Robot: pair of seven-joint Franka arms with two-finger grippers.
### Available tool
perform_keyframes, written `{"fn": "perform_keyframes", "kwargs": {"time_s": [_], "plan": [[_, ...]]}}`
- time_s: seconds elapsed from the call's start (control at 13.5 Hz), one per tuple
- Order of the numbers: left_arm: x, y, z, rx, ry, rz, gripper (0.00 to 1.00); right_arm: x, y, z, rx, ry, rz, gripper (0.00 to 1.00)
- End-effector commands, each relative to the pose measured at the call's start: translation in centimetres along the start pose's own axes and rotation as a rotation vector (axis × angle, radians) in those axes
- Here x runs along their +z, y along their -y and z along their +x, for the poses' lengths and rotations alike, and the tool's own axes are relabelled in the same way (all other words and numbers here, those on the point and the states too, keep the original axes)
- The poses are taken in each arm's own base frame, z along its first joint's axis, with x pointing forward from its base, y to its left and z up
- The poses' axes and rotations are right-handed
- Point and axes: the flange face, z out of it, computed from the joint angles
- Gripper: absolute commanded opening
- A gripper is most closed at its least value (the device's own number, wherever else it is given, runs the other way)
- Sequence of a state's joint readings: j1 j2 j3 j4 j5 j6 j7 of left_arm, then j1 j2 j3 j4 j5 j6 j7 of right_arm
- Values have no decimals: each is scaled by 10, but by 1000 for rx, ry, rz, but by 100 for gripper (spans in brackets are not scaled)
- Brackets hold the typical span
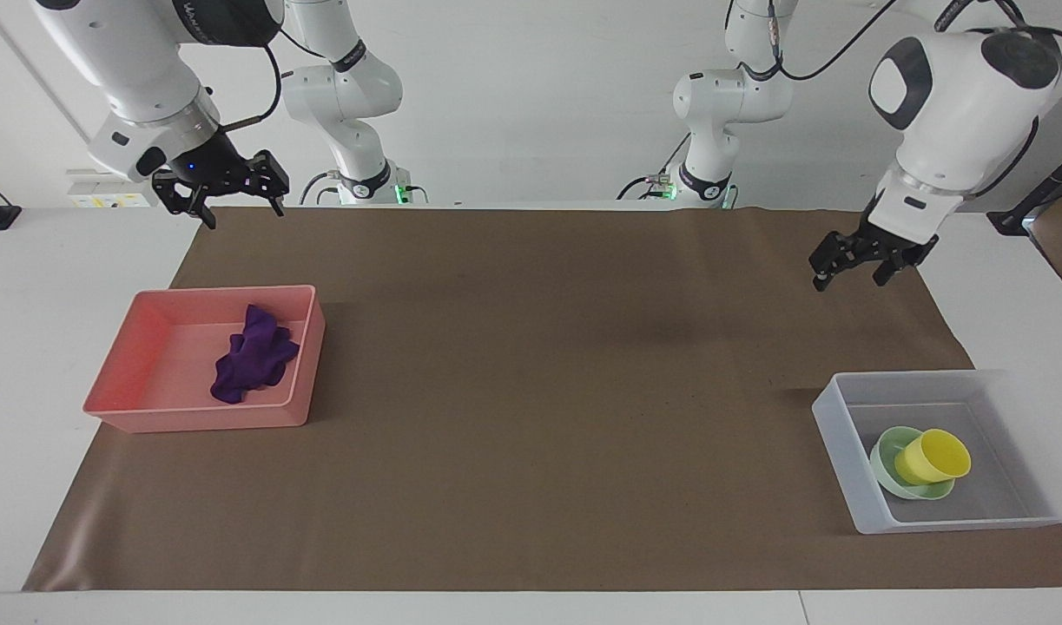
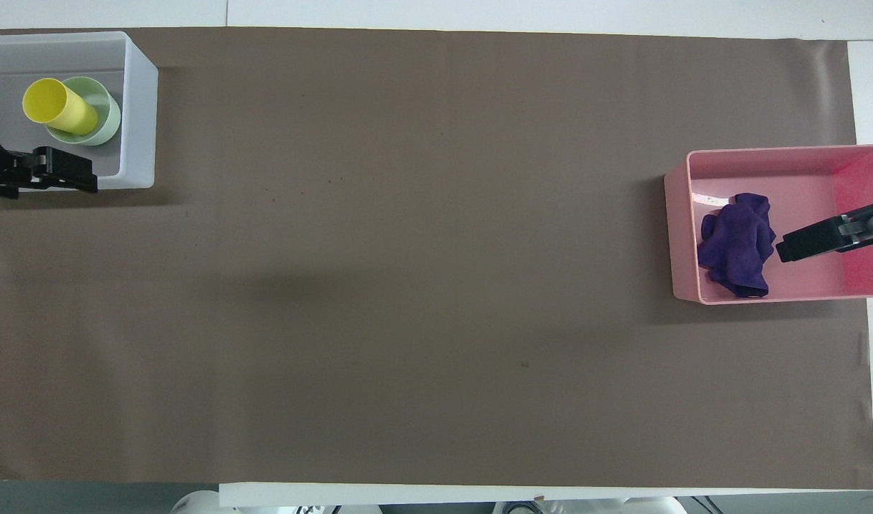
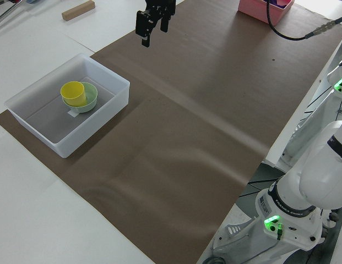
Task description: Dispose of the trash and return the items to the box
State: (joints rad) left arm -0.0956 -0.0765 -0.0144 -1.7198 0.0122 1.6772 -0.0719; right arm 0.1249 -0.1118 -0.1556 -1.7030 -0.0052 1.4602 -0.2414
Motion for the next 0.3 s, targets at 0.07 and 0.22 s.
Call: {"fn": "perform_keyframes", "kwargs": {"time_s": [0.07,0.22], "plan": [[-14,6,20,56,70,15,100,-2,-4,-4,27,-17,23,99],[-14,6,21,64,67,18,100,-2,0,-1,27,-29,21,99]]}}
